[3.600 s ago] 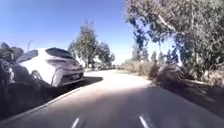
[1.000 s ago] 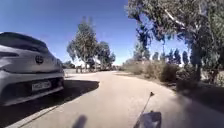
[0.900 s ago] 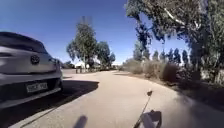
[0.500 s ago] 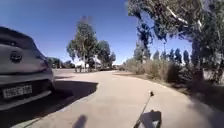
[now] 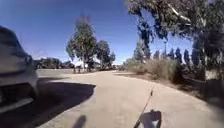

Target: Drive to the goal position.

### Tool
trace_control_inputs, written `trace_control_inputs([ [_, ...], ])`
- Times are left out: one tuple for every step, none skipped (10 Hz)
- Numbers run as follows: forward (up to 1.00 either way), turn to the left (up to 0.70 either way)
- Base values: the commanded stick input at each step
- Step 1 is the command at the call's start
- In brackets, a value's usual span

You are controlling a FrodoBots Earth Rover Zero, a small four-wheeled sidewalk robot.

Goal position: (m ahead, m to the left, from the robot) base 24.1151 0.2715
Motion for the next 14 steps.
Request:
trace_control_inputs([
  [1.00, 0.00],
  [1.00, 0.00],
  [1.00, 0.00],
  [1.00, 0.00],
  [1.00, 0.40],
  [1.00, 0.40],
  [1.00, 0.00],
  [1.00, 0.00],
  [1.00, 0.00],
  [1.00, 0.00],
  [1.00, 0.00],
  [1.00, 0.00],
  [1.00, 0.00],
  [1.00, 0.00],
])
